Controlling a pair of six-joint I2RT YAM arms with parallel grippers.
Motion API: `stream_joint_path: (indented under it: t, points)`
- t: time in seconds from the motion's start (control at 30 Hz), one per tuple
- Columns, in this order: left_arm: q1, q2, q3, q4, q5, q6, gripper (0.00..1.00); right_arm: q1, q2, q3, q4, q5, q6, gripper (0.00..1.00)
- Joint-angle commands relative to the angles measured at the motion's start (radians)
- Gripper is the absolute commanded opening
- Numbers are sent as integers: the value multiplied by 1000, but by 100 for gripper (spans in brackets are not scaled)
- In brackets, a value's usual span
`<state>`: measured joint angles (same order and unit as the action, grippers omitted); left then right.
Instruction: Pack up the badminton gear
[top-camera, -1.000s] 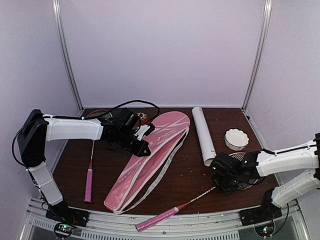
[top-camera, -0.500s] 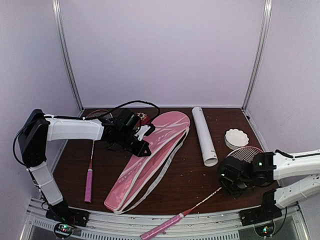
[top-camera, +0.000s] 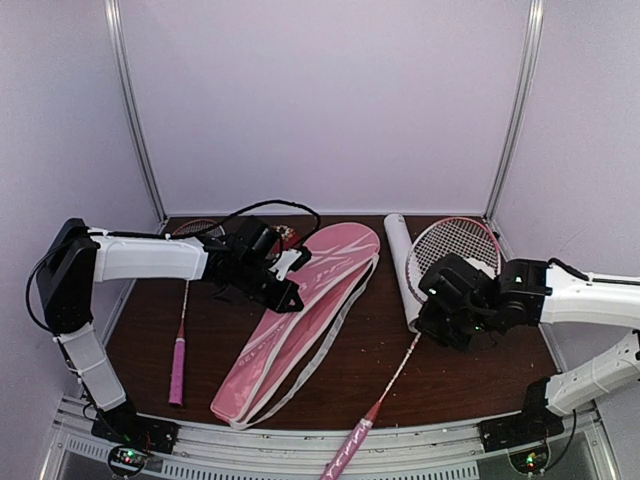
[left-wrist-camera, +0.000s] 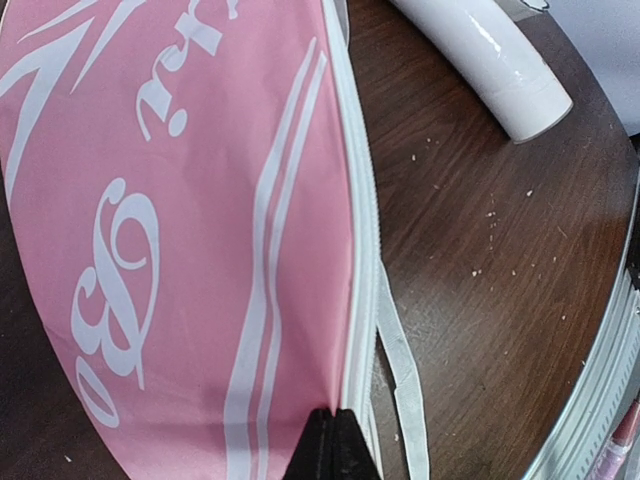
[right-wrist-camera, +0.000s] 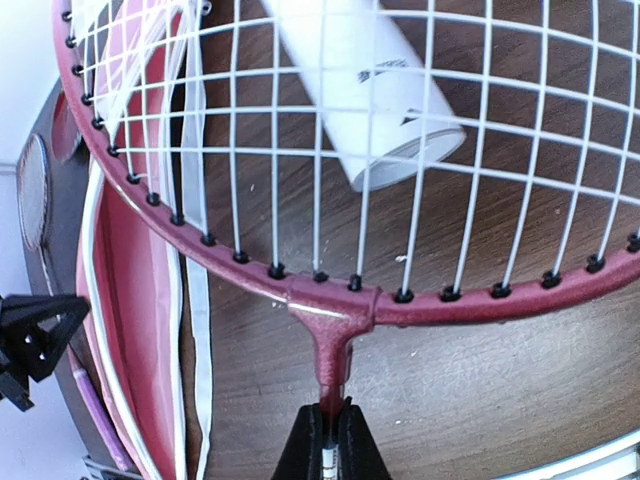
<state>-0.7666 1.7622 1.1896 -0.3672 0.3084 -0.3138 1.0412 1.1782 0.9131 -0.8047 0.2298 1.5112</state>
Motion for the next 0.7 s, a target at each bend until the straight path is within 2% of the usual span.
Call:
stream_joint_path:
  t: [0.0,0.3,0.5,0.67]
  points:
    - [9,10,39,39,15,-8,0,-29,82,86,-11,-200,-278,0]
    - [8,16,54,43,21,-16,0,-33,249,207,-25,-519,-426,0]
    - [9,7,62,43,24,-17,0,-34,410,341,-56,-634,-508,0]
    - [9,2,69,38,24,-16,0,-31,464,348,-24,-702,-496,0]
